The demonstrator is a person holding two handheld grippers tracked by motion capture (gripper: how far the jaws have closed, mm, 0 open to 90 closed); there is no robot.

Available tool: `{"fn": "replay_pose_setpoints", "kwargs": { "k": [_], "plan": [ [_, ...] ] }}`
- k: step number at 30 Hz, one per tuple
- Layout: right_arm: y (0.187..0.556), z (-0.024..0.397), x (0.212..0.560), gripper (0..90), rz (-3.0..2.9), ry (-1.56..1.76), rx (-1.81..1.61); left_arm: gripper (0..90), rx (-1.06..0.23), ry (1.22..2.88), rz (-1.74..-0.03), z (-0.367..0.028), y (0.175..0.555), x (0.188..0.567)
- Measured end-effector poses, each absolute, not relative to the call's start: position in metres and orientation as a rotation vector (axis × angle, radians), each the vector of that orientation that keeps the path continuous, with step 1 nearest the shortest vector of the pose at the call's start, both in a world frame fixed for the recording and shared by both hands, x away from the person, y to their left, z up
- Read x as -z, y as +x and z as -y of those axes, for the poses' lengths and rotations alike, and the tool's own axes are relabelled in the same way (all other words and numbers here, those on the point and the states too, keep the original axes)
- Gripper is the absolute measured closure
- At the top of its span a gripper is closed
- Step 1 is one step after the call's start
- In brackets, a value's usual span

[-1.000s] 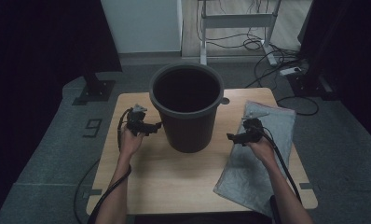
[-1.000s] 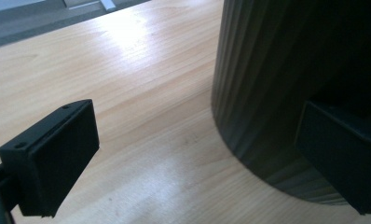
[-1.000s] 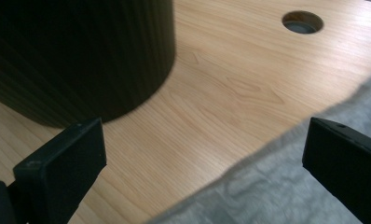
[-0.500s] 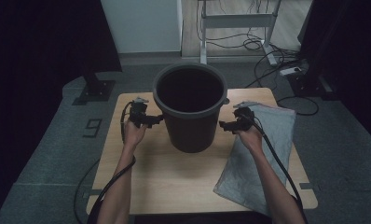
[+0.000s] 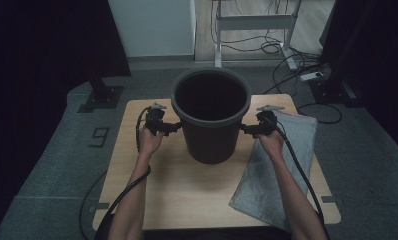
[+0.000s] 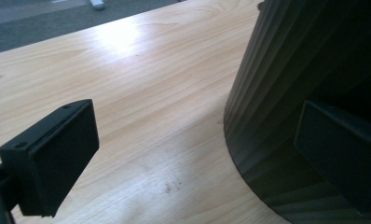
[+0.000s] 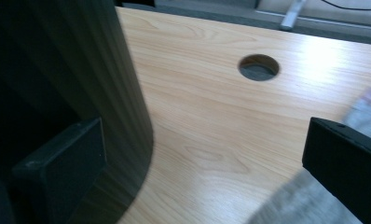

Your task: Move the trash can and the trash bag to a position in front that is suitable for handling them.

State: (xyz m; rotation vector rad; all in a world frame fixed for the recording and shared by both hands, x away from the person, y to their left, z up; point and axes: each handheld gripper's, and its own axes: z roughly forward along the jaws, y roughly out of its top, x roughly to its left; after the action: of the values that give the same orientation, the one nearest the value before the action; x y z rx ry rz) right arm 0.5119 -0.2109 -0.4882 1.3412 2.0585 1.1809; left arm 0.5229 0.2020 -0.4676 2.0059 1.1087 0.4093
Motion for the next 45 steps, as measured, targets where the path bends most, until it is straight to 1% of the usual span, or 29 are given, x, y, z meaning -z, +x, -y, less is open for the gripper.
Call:
{"fn": "replay_pose_setpoints", "kwargs": {
  "k": [6, 15, 25, 28, 34, 37, 39, 42, 45],
  "plan": [
    [0.504, 0.211, 0.489, 5.5, -2.034, 1.277, -1.185, 1.4, -0.426, 2.022, -1.09, -0.199, 0.514, 0.468],
    [0.48, 0.22, 0.49, 6.7, -2.053, 1.267, -1.221, 2.9, -0.42, 2.013, -1.058, -0.194, 0.494, 0.47],
    [0.444, 0.227, 0.493, 6.7, -2.067, 1.233, -1.263, 3.6, -0.42, 2.002, -1.024, -0.193, 0.457, 0.473],
    [0.435, 0.227, 0.493, 6.8, -2.076, 1.221, -1.261, 3.6, -0.44, 2.001, -1.025, -0.191, 0.447, 0.472],
    [0.425, 0.228, 0.494, 9.8, -2.074, 1.24, -1.268, 3.4, -0.428, 1.991, -1.063, -0.19, 0.442, 0.474],
    [0.423, 0.228, 0.494, 9.0, -2.108, 1.246, -1.241, 0.0, -0.395, 2.013, -1.08, -0.192, 0.442, 0.475],
    [0.42, 0.231, 0.493, 6.7, -2.119, 1.263, -1.283, 0.0, -0.355, 2.017, -1.062, -0.194, 0.436, 0.476],
    [0.414, 0.235, 0.494, 5.2, -2.161, 1.27, -1.258, 0.0, -0.368, 2.053, -1.05, -0.198, 0.425, 0.48],
    [0.407, 0.238, 0.499, 0.4, -2.235, 1.246, -1.181, 0.0, -0.36, 2.093, -1.052, -0.206, 0.412, 0.489]
  ]
}}
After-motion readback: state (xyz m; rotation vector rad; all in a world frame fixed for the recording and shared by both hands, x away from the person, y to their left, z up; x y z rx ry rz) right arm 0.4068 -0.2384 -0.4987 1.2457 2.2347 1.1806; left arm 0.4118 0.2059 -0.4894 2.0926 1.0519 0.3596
